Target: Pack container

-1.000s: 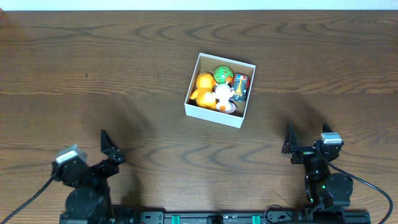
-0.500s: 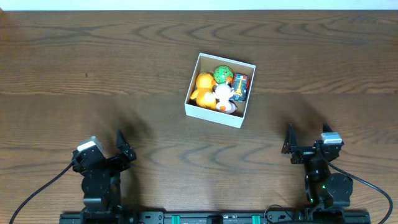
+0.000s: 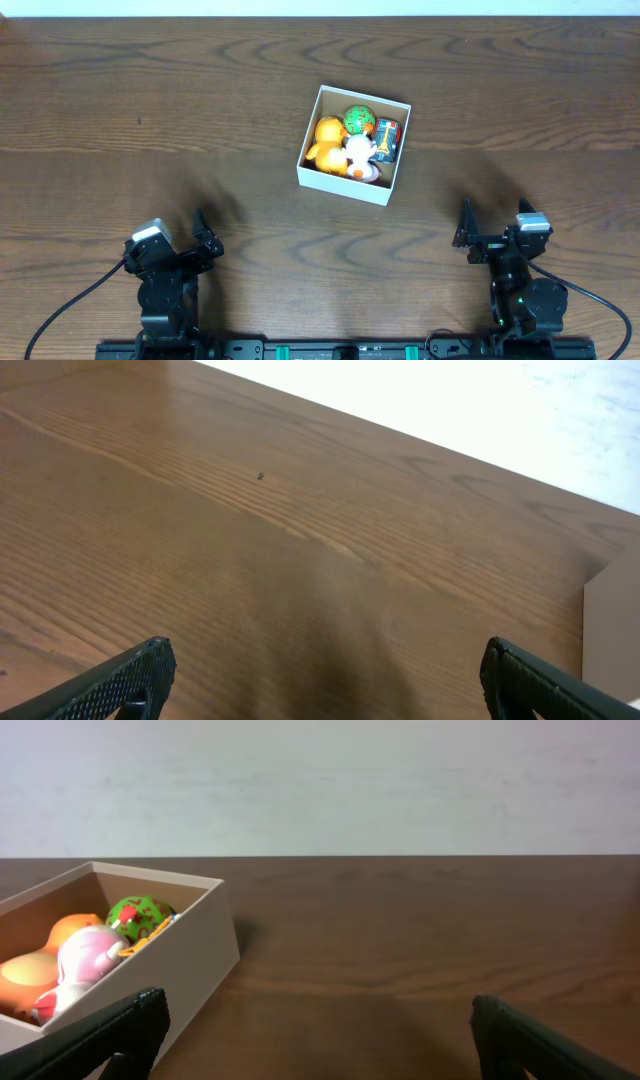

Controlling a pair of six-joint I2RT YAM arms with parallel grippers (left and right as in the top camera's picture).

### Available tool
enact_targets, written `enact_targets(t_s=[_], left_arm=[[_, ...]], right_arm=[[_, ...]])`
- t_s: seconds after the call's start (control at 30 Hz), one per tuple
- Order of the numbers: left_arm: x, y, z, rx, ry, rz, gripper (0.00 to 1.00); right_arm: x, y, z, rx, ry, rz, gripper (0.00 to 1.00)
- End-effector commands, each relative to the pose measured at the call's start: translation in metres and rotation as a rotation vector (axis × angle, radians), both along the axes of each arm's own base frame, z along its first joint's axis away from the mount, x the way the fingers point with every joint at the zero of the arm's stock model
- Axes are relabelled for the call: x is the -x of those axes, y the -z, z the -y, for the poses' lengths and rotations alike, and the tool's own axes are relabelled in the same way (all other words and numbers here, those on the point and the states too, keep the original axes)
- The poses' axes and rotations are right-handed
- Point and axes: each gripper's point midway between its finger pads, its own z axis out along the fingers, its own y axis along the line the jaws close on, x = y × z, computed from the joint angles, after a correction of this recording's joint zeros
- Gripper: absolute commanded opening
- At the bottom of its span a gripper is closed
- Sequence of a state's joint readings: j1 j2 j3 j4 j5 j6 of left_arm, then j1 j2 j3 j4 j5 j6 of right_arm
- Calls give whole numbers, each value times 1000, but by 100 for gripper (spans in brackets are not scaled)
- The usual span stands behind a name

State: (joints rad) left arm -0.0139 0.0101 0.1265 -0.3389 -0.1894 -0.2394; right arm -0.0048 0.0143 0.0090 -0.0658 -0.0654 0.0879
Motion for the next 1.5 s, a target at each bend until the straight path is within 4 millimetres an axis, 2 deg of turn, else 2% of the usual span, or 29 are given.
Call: enact_targets(t_s=[0.0, 0.23, 0.53, 0.67, 1.47], left_arm=[[0, 9, 0, 7, -3, -12, 98], [-5, 2, -1, -47, 12, 23, 98], [-12, -1, 24, -226, 227, 23, 98], [-13, 0, 29, -285, 275, 18, 98], [-13, 0, 30, -291, 280, 15, 98]], right_arm=[[0, 0, 3, -11, 17, 2, 99], [0, 0, 3, -11, 17, 2, 99], [0, 0, 3, -11, 17, 3, 99], [0, 0, 3, -11, 17, 2, 99], [0, 0, 3, -11, 17, 2, 99]])
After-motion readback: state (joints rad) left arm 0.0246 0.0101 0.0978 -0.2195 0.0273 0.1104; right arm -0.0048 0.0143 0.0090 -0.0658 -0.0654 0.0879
